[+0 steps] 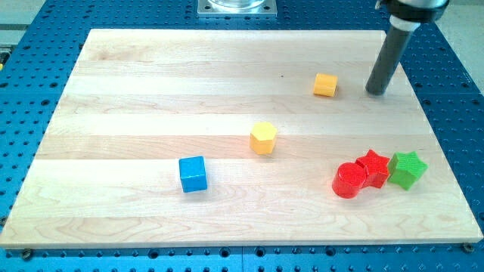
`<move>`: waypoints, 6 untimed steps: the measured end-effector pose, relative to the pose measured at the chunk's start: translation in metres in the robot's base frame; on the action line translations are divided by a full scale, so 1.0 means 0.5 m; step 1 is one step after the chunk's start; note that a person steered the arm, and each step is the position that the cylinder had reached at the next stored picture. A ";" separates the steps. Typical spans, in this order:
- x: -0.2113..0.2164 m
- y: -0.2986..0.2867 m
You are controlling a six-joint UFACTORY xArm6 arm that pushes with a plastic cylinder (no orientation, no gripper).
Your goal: Push the yellow heart into the yellow hexagon
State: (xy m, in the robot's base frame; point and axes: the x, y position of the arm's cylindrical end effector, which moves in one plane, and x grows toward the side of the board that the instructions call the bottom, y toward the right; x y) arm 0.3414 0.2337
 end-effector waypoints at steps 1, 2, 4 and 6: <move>-0.025 -0.151; 0.010 -0.241; 0.115 -0.275; 0.235 -0.429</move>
